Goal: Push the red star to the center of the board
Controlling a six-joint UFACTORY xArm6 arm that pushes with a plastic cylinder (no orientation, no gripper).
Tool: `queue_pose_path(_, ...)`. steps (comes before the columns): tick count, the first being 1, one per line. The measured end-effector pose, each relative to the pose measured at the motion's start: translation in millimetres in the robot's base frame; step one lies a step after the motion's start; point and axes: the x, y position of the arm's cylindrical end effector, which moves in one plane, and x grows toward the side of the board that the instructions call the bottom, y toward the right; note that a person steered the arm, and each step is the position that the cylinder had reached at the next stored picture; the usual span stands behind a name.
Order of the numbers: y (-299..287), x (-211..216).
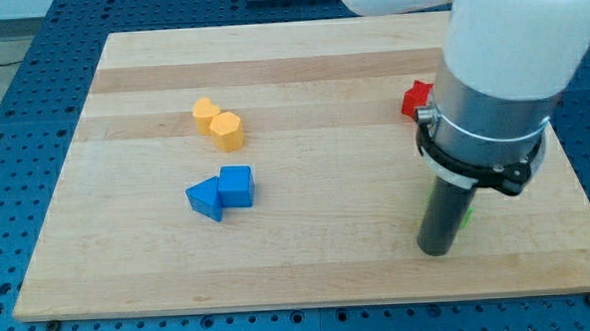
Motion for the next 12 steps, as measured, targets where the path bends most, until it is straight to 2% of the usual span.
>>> queue_pose_path(2,72.0,1.4)
queue_pose_path(3,108.5,-58.1)
queue_pose_path(4,118.6,-146.5)
queue_pose_path(5,99.0,-196.8)
queue_pose_path(8,7.1,-197.0)
queue_pose_path(10,-44.3,-227.9)
queue_pose_path(12,-75.3,-216.9)
